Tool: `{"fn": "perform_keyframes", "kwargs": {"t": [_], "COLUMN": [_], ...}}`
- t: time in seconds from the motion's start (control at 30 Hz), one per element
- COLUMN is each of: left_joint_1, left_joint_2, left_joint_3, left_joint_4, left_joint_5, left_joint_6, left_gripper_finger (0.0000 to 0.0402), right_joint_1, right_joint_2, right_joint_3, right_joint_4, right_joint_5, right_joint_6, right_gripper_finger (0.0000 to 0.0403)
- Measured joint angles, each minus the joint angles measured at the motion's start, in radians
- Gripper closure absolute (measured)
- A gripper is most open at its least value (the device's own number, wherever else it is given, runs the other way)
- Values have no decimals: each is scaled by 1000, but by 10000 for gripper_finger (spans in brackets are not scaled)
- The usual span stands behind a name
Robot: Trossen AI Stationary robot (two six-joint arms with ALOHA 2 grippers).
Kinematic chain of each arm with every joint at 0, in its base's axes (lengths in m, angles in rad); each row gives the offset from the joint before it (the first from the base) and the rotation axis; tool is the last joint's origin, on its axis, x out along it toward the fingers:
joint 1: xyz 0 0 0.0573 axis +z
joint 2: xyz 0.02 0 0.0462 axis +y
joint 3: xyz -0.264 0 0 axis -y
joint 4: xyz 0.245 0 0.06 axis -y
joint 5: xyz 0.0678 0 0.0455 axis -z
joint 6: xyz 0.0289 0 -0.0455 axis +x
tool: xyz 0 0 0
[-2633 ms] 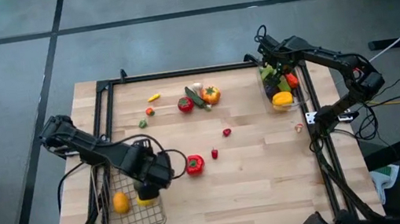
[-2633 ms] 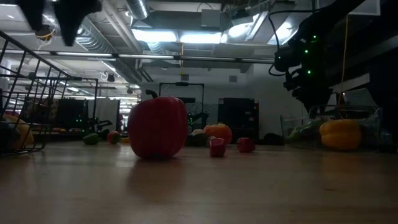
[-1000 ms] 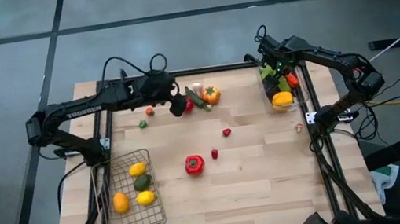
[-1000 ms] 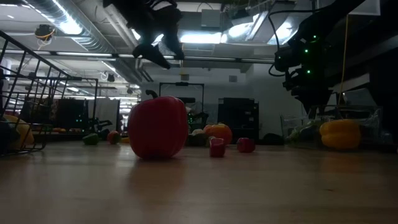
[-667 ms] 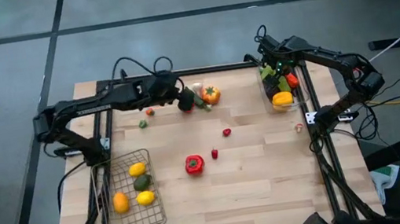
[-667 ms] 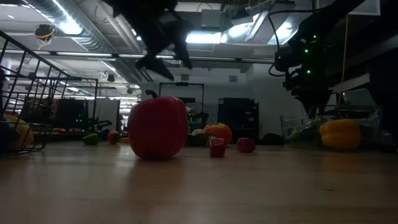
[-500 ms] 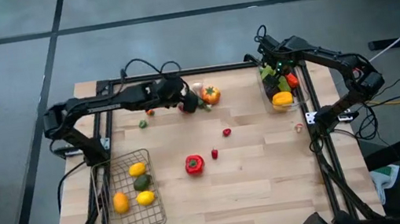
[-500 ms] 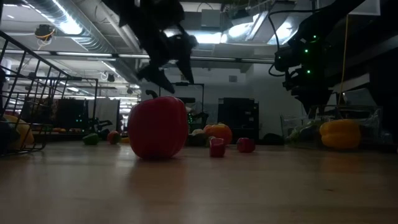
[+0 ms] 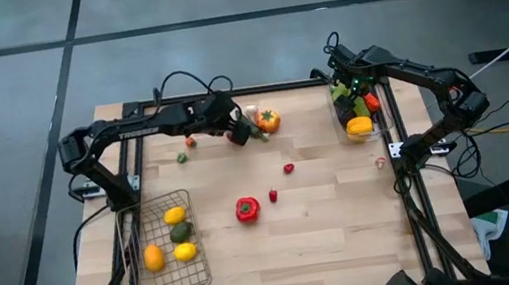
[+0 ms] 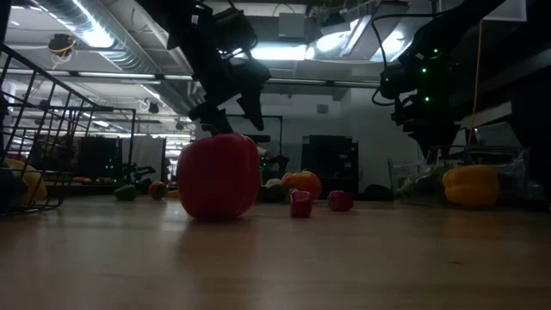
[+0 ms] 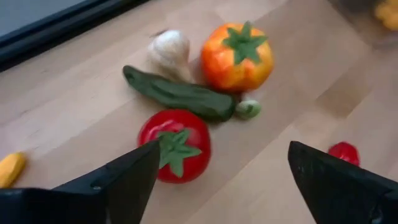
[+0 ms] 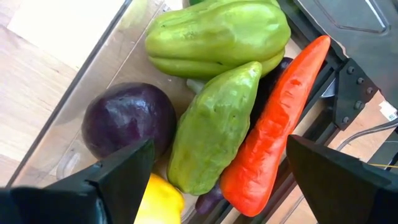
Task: Sort produce into baskets
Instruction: Put the red tomato into the wire basket
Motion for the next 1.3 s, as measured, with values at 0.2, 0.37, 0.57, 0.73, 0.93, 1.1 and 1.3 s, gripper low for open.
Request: {"fn": "perform_keyframes", "kwargs": {"t": [0.2,0.37,0.57,0.73,0.93,1.1,1.3], "left_joint_1": [16,15,14,18,20,22,26], "left_joint_2": [0,35,93,132,161,200,238], "left_joint_3": [0,0,0,0,0,0,0], "left_joint_4": [-16,-7,-14,29,28,27,58], "left_joint_5": [14,-26,-41,-44,-45,-45,-46], "left_joint_6": [31,-19,0,-25,-31,-25,16], "left_gripper_finger": [6,11,7,7,7,7,7], "right_joint_1": [0,0,0,0,0,0,0], "right_joint_2": [0,0,0,0,0,0,0], "right_joint_3": [0,0,0,0,0,0,0], "right_joint_4": [0,0,0,0,1,2,2], "right_joint_5": [0,0,0,-10,-17,-19,-19], "right_joint_6": [0,0,0,0,0,0,0], "right_gripper_finger": [40,40,40,40,40,40,40]}}
